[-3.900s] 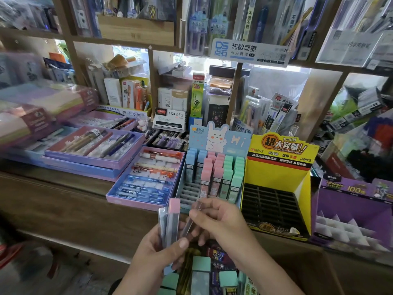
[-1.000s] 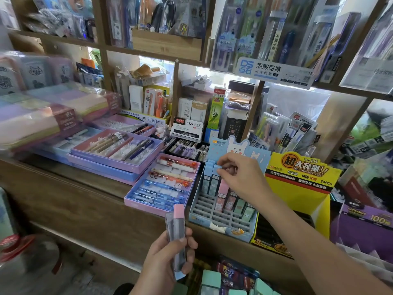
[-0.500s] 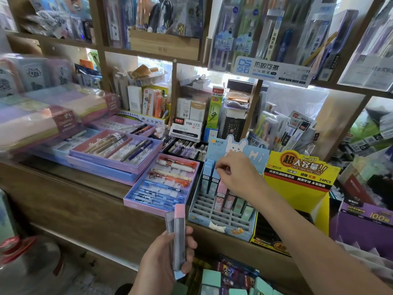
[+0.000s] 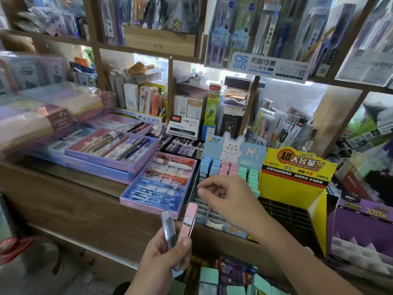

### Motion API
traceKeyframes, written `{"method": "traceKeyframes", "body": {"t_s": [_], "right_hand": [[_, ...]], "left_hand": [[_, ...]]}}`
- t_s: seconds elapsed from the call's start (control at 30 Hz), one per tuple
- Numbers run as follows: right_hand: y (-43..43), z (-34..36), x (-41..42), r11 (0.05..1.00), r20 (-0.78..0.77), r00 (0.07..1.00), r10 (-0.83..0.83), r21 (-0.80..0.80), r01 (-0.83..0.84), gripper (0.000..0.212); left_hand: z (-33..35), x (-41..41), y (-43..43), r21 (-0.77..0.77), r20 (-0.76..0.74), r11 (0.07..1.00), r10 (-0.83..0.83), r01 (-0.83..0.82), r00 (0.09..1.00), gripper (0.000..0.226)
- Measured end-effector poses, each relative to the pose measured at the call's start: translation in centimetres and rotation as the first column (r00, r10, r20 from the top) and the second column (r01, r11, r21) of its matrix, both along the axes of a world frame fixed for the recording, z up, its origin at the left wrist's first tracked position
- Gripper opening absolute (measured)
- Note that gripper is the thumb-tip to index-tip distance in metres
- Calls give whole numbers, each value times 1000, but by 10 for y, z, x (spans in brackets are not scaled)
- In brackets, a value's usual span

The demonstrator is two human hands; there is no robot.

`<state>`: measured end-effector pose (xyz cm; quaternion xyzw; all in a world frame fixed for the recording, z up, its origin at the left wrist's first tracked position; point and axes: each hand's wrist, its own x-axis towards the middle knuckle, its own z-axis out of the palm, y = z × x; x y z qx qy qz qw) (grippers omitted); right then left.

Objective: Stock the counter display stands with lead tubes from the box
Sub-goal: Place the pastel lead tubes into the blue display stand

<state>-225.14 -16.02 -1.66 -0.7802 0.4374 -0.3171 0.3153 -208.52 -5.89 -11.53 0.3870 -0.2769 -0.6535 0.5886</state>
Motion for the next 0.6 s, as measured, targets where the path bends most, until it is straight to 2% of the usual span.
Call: {"method": "traceKeyframes", "body": {"t_s": [0.1, 0.33, 0.5, 0.6], "right_hand": [[7, -5, -1, 989, 11, 998, 66, 131, -67, 5], [14, -8, -7, 964, 83, 994, 70, 250, -89, 9], [12, 6, -27, 984, 156, 988, -3, 175, -25, 11], [7, 17, -44, 995, 172, 982, -75, 73, 63, 12]], "left_hand": [[1, -2, 0, -18, 15, 1000, 9, -9, 1000, 59], [-3, -1, 0, -30, 85, 999, -23, 26, 996, 60], [-5, -1, -5, 61, -18, 998, -30, 31, 999, 29], [-5, -6, -8, 83, -86, 997, -3, 10, 996, 41]]}}
